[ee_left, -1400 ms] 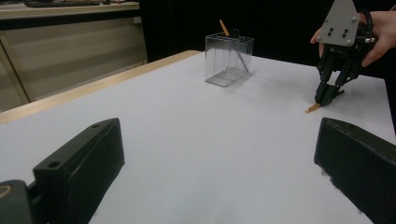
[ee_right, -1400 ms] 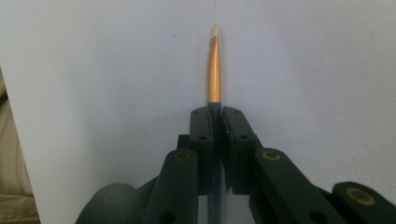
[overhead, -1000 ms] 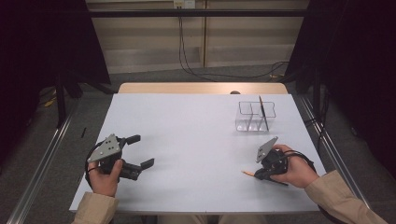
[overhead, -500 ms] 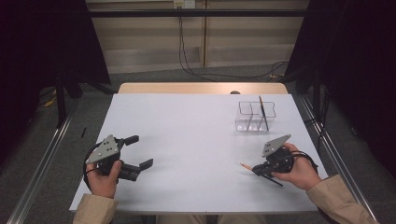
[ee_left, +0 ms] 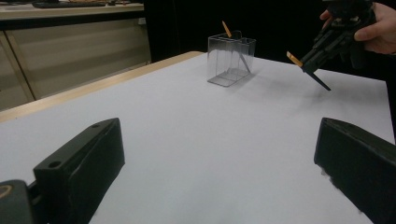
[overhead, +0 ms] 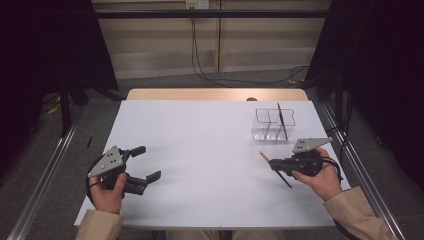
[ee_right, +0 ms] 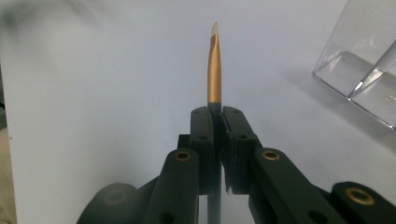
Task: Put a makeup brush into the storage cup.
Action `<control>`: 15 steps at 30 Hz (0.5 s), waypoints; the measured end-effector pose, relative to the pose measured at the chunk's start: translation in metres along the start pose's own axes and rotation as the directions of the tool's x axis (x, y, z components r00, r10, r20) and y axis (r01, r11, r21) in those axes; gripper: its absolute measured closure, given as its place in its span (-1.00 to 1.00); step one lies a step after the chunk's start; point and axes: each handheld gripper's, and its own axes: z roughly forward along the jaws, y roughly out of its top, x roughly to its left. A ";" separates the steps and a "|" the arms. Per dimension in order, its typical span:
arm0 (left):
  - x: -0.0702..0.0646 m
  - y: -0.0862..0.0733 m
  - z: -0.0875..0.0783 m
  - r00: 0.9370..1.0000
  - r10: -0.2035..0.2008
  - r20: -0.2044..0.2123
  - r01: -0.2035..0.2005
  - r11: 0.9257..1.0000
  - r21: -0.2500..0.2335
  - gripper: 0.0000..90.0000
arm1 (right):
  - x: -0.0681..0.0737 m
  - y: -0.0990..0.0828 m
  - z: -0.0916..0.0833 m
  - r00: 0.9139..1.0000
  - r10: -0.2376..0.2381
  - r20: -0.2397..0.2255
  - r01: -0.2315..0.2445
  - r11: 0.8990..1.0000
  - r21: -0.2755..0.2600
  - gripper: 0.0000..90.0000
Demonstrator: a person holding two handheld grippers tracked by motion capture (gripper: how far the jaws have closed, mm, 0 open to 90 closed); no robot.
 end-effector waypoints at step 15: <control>0.001 -0.002 -0.007 1.000 -0.008 -0.012 0.008 1.000 -0.013 -0.97 | -0.002 0.007 -0.005 0.998 0.068 0.021 -0.064 0.986 -0.153 0.86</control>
